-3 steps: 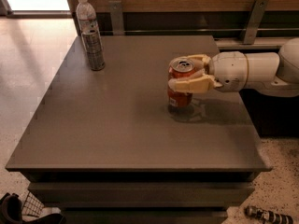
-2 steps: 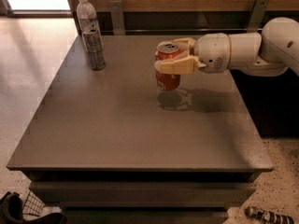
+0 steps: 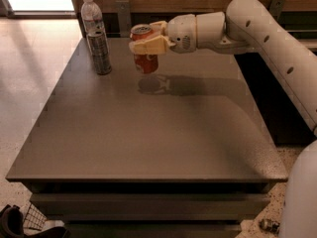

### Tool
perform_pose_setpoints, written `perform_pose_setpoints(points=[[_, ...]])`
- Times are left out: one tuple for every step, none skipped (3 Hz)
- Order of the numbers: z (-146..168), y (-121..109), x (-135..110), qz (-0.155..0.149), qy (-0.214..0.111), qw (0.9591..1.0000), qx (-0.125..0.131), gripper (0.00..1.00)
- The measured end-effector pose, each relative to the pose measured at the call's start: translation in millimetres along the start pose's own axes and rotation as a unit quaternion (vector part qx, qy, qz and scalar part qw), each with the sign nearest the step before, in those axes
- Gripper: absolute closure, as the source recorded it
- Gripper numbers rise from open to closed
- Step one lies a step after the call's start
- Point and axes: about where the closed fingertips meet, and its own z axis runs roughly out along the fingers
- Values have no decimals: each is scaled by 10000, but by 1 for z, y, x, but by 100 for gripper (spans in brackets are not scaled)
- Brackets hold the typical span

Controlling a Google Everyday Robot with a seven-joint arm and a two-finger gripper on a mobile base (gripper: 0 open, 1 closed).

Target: Move coke can near redbull can

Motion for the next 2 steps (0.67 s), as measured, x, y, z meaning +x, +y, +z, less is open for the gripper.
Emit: perform_pose_setpoints(points=[[28,-23,11,37,11,10000,9,100],[51,-45,33,150,-127,9998,35,100]])
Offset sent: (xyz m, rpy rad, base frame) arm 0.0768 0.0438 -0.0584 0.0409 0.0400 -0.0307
